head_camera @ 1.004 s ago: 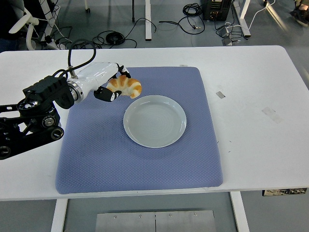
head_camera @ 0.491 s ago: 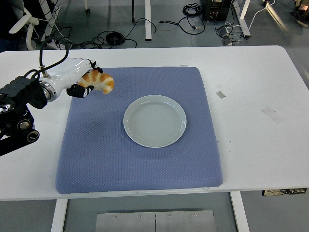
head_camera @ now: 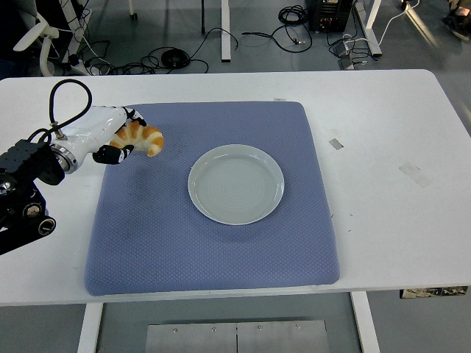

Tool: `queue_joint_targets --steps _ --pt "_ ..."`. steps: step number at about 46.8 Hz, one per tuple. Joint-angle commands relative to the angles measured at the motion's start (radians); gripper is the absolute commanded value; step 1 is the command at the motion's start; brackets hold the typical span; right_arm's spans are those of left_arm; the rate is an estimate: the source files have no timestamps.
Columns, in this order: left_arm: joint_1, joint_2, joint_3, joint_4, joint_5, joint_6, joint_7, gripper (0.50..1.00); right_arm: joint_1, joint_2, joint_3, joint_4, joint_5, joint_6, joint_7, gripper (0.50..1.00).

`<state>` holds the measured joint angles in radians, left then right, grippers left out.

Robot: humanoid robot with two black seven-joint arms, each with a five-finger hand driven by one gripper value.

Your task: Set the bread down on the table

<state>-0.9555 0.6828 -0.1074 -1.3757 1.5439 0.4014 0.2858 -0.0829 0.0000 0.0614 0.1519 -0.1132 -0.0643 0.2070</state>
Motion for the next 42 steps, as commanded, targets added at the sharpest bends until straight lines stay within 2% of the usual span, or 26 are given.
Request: queue_joint_targets --steps 1,15,21,25,29,36,42 --pt "0.012 0.000 0.000 0.009 0.013 0.002 -0.007 0.554 0.000 0.000 0.000 0.000 0.000 0.000 0.000 1.000" --pt "0.032 -0.011 0.000 0.018 0.054 0.010 -0.008 0.558 0.000 0.000 0.000 0.000 0.000 0.000 0.000 1.000" --pt "0.034 -0.017 0.000 0.020 0.054 0.010 -0.014 0.587 0.000 0.000 0.000 0.000 0.000 0.000 0.000 1.000" --pt "0.034 -0.017 0.000 0.021 0.053 0.010 -0.019 0.648 0.000 0.000 0.000 0.000 0.000 0.000 0.000 1.000" --pt "0.032 -0.017 -0.001 0.021 0.048 0.010 -0.022 0.755 0.000 0.000 0.000 0.000 0.000 0.000 0.000 1.000" --pt "0.032 -0.017 -0.001 0.021 0.047 0.010 -0.037 0.913 0.000 0.000 0.000 0.000 0.001 0.000 0.000 1.000" --pt "0.031 -0.022 -0.003 0.021 0.044 0.010 -0.040 0.963 0.000 0.000 0.000 0.000 0.000 0.000 0.000 1.000"
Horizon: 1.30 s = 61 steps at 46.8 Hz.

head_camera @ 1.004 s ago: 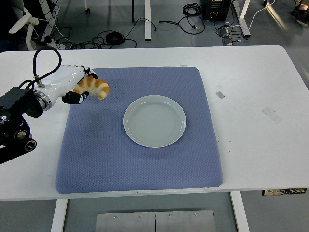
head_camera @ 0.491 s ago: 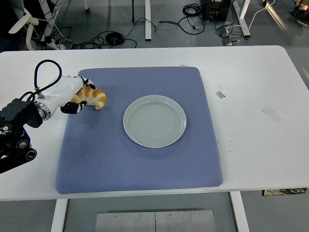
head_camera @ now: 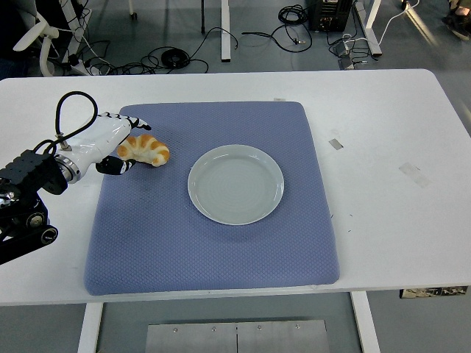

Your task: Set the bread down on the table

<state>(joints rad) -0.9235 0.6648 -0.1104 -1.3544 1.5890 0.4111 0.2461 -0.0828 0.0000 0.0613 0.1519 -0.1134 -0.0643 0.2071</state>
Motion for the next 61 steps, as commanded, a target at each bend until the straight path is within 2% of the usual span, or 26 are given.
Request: queue_joint_targets --steps 1,14,23,33,40,51,61 --pt "-0.001 -0.005 0.000 0.000 -0.001 0.000 -0.001 0.966 0.000 0.000 0.000 0.000 0.000 0.000 0.000 1.000" --pt "-0.006 -0.004 -0.083 -0.014 -0.073 0.000 -0.005 0.968 0.000 0.000 0.000 0.000 0.000 0.000 0.000 1.000" --pt "-0.011 -0.004 -0.209 -0.020 -0.268 -0.006 -0.048 0.966 0.000 0.000 0.000 0.000 0.000 0.000 0.000 1.000" --pt "-0.009 0.004 -0.302 -0.019 -0.400 0.002 -0.074 0.960 0.000 0.000 0.000 0.000 0.000 0.000 0.000 1.000" --pt "-0.001 0.015 -0.376 -0.009 -0.586 0.035 -0.152 0.960 0.000 0.000 0.000 0.000 0.000 0.000 0.000 1.000" --pt "0.002 0.022 -0.406 0.008 -0.803 0.164 -0.269 0.960 0.000 0.000 0.000 0.000 0.000 0.000 0.000 1.000" --pt "0.038 0.019 -0.494 0.040 -0.922 0.180 -0.337 0.960 0.000 0.000 0.000 0.000 0.000 0.000 0.000 1.000"
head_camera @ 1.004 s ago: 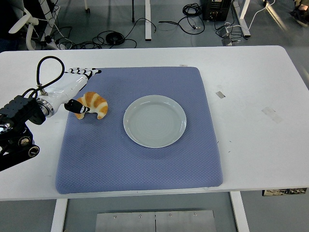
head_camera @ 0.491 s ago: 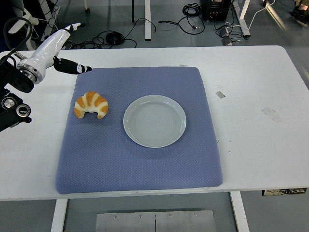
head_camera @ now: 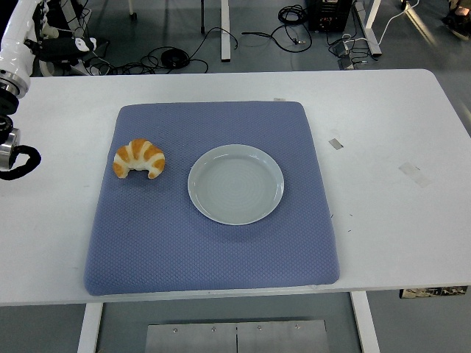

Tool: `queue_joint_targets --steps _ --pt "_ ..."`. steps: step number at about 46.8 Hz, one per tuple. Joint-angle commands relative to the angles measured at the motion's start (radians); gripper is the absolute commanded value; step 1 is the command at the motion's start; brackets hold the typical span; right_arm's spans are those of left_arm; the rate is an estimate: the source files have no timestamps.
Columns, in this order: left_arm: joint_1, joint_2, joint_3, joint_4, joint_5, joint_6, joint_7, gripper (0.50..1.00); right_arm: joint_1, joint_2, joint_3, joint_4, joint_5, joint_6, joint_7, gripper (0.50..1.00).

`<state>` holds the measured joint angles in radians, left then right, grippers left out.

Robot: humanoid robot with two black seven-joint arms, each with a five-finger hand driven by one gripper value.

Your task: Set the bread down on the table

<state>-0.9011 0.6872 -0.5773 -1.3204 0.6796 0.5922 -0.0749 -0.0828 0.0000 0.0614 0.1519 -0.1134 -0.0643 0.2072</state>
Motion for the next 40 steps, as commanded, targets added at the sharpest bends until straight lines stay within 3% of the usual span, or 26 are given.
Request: queue_joint_targets --steps 1,18,40 --pt "0.024 -0.006 -0.036 0.009 -0.015 -0.002 -0.022 0.960 0.000 0.000 0.000 0.000 0.000 0.000 0.000 1.000" --pt "0.123 -0.023 -0.156 0.021 -0.084 -0.005 -0.032 0.960 0.000 0.000 0.000 0.000 0.000 0.000 0.000 1.000" --pt "0.130 -0.012 -0.167 0.030 -0.100 -0.008 -0.039 0.961 0.012 0.000 0.000 0.014 -0.003 0.003 0.000 1.000"
